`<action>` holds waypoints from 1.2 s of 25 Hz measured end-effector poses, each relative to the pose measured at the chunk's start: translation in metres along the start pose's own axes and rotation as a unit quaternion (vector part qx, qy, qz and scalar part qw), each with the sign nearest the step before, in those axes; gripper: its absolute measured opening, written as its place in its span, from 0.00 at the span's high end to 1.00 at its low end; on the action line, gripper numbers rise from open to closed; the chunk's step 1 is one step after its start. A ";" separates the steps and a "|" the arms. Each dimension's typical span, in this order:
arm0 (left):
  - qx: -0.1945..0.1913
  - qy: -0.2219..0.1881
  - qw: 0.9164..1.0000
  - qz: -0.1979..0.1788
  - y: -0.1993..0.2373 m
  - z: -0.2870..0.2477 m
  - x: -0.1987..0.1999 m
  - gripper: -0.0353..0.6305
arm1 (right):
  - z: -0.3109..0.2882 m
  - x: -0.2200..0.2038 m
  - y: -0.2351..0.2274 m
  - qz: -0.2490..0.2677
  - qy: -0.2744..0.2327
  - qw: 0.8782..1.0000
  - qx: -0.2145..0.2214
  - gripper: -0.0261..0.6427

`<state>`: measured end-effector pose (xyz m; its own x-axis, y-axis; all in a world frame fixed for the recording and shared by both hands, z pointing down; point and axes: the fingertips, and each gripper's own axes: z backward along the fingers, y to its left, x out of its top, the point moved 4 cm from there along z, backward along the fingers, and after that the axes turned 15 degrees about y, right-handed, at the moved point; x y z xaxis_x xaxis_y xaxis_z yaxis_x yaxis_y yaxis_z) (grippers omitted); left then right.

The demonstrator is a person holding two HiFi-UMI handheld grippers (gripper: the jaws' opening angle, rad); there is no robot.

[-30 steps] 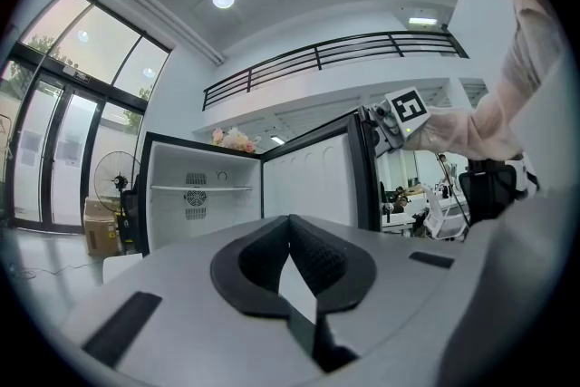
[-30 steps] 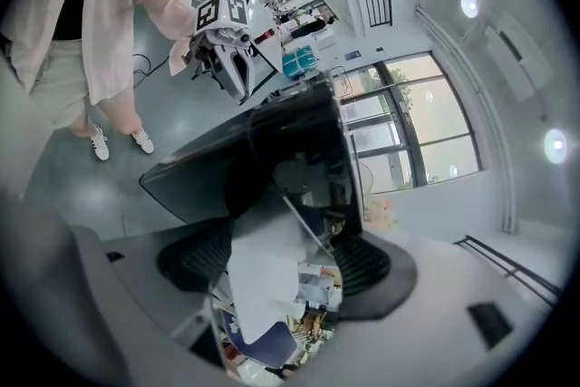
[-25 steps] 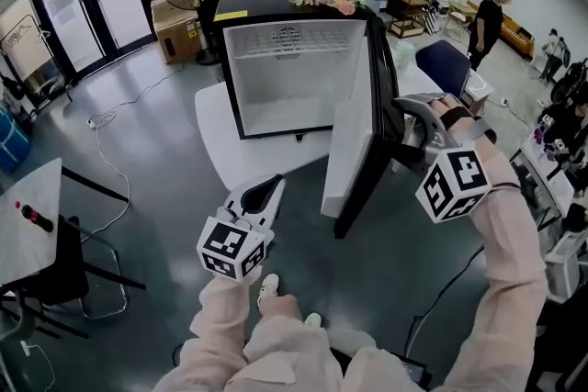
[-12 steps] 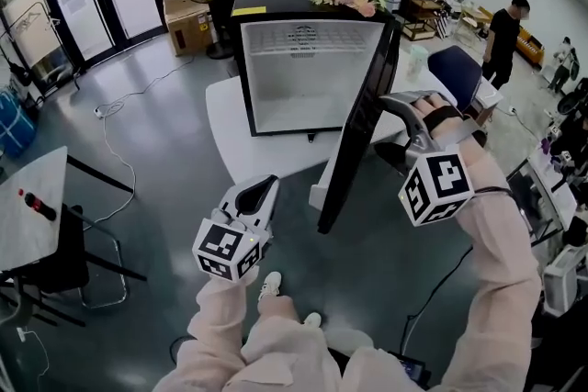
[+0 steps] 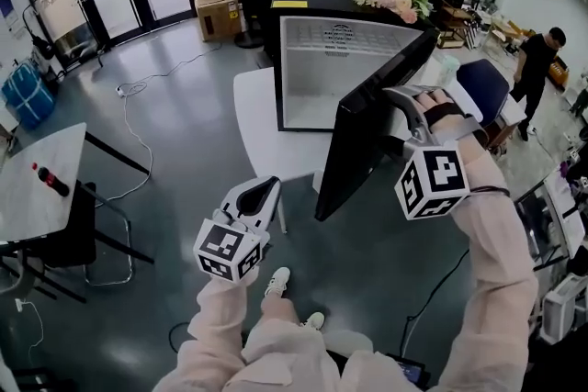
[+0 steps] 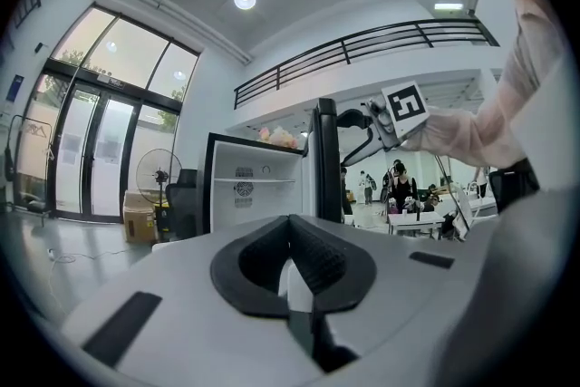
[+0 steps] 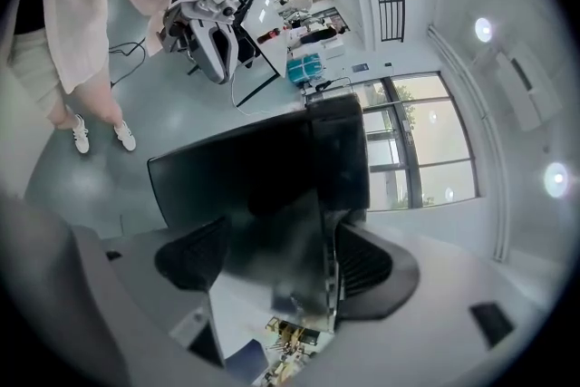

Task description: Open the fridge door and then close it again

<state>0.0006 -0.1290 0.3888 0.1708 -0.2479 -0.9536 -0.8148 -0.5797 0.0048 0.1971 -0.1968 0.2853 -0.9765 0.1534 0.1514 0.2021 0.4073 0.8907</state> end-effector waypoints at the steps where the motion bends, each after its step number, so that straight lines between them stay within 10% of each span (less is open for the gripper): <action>1: 0.004 0.000 1.000 0.000 0.004 0.001 0.000 0.93 | -0.003 0.003 -0.002 -0.002 0.002 1.000 0.000 0.43; 30: 0.040 -0.013 0.999 0.013 0.124 -0.038 0.025 0.93 | -0.142 0.093 -0.086 -0.029 0.041 0.998 0.031 0.43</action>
<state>-0.0751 -0.2368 0.3766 0.1355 -0.2423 -0.9607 -0.8607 -0.5091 0.0070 0.0781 -0.3455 0.2840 -0.9890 0.0540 0.1378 0.1470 0.4686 0.8711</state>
